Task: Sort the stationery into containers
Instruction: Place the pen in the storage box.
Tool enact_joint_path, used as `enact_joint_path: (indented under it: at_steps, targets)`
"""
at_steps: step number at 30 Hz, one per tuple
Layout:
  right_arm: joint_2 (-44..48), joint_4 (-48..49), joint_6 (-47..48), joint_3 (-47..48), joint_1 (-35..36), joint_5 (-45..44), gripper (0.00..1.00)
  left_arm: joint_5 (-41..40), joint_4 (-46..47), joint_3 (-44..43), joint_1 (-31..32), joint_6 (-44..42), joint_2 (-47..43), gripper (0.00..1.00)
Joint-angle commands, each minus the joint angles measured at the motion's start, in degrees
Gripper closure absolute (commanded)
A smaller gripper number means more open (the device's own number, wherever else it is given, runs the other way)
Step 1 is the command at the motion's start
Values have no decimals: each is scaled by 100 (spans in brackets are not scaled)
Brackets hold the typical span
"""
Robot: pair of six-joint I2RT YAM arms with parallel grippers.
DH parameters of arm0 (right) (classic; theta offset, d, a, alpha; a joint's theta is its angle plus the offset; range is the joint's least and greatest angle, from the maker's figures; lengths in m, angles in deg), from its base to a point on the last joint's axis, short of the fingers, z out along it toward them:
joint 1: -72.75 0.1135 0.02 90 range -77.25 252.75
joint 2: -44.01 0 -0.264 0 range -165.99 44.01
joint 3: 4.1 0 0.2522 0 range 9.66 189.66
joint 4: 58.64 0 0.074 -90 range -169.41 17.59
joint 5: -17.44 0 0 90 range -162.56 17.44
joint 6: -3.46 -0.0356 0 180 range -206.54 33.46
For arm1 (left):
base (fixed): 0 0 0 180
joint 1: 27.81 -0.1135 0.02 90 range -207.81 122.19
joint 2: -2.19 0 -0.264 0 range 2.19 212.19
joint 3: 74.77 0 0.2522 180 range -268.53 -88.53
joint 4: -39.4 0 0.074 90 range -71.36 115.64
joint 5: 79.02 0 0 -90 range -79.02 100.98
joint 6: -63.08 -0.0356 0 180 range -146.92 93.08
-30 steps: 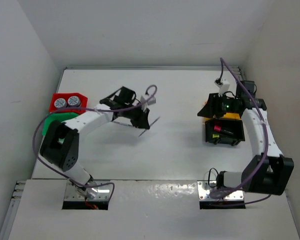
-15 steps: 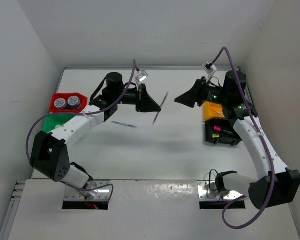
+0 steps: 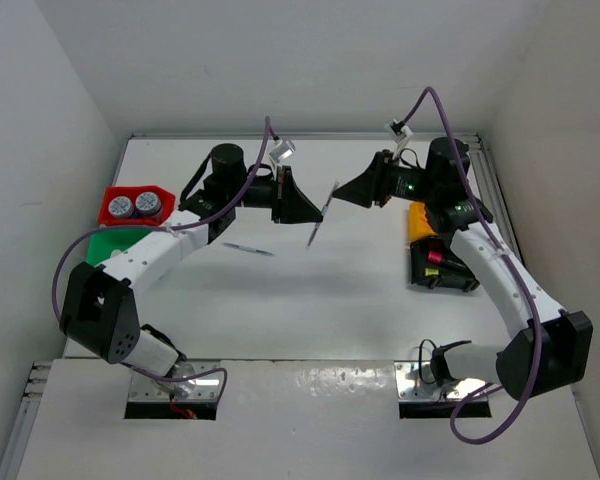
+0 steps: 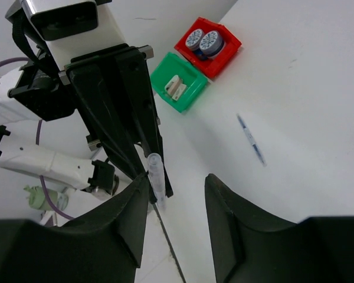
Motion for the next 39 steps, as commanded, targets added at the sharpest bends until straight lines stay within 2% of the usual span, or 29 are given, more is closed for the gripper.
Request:
enact_joint_path:
  at_steps: [1, 5, 9, 12, 21, 24, 26, 29, 31, 32, 36, 37, 38, 39]
  targets:
    - [-90, 631, -222, 25, 52, 92, 58, 117, 328, -214, 55, 31, 10, 100]
    - [-169, 676, -170, 51, 114, 119, 67, 64, 284, -284, 55, -40, 81, 100]
    - [-283, 693, -108, 87, 193, 137, 83, 29, 293, -275, 64, -40, 133, 100]
    - [-354, 719, -117, 113, 219, 146, 87, 11, 293, -275, 64, -49, 133, 100]
    - [-477, 886, -257, 87, 290, 181, 90, -33, 336, -293, 64, -66, 230, 100]
    - [-512, 974, -345, 69, 281, 189, 87, -41, 363, -346, 90, -40, 318, 100]
    - [-512, 966, -354, 43, 290, 181, 80, -33, 372, -390, 90, -14, 344, 100]
    - [-503, 957, -346, 8, 290, 172, 80, -33, 398, -416, 90, 4, 362, 100]
    - [-512, 1018, -381, -54, 290, 172, 81, -33, 424, -434, 90, 22, 362, 100]
    - [-512, 1053, -398, -80, 290, 172, 87, -24, 433, -434, 90, 30, 371, 100]
    - [-512, 1054, -381, -98, 290, 154, 96, -33, 504, -407, 90, 74, 362, 100]
    - [-512, 1036, -372, -80, 290, 154, 97, -85, 486, -399, 90, 66, 362, 93]
    - [-512, 1010, -311, -72, 290, 137, 99, -129, 312, -407, 82, 40, 362, 81]
    - [-495, 888, -241, -19, 290, 93, 99, -190, 197, -433, 55, -74, 362, 54]
